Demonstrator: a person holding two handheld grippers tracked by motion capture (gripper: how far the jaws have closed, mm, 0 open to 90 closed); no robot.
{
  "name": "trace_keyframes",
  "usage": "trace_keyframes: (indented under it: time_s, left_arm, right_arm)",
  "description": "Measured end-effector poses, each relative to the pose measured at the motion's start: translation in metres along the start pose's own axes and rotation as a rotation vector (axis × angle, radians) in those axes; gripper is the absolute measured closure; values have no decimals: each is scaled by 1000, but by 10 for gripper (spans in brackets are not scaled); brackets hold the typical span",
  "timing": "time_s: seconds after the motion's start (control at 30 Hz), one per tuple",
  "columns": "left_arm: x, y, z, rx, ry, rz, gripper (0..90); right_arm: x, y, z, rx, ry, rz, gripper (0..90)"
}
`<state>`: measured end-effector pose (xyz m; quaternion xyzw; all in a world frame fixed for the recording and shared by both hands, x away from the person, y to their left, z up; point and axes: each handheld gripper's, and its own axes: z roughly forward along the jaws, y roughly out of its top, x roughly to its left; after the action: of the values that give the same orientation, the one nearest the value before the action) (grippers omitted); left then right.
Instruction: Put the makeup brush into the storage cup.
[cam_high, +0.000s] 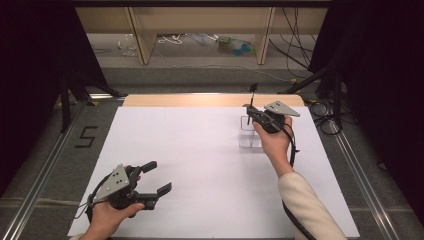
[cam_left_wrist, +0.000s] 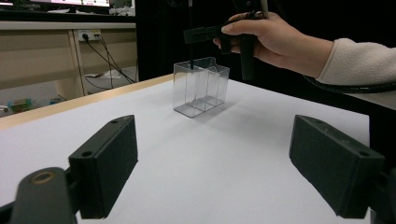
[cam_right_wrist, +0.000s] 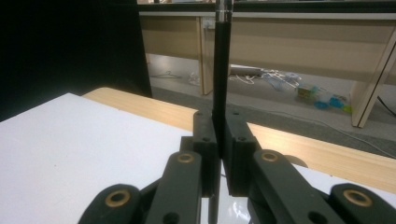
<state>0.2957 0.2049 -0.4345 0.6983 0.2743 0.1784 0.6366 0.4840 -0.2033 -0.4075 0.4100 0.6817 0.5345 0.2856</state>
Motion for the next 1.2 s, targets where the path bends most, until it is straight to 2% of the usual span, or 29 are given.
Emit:
trace_keyframes:
  time_s: [0.1,0.13,0.23,0.3,0.6,0.87,0.93,1.1,1.2]
  left_arm:
    - [0,0,0,0,0,0,153]
    - [0,0,0,0,0,0,153]
    - [0,0,0,0,-1,0,153]
    - [0,0,0,0,0,0,153]
    - [0,0,0,-1,0,-1,153]
    - [0,0,0,0,0,0,153]
    - [0,0,0,-1,0,0,153]
    - [0,0,0,-2,0,-1,153]
    - [0,0,0,-1,0,0,153]
  right_arm:
    - [-1,-1,0,4,1,0,855]
    - [0,-1,0,6,0,14,855]
    - [-1,-2,1,-5,-4,4,855]
    - [-1,-2,0,14,-8,6,855]
    - [-1,-4,2,6,-5,2,856]
    - [-1,-6,3,31,-10,-6,855]
    - [-1,-7,4,24,-5,0,855]
    - [-1,-8,4,49,3,10,855]
    - [-2,-9,5,39,-3,1,855]
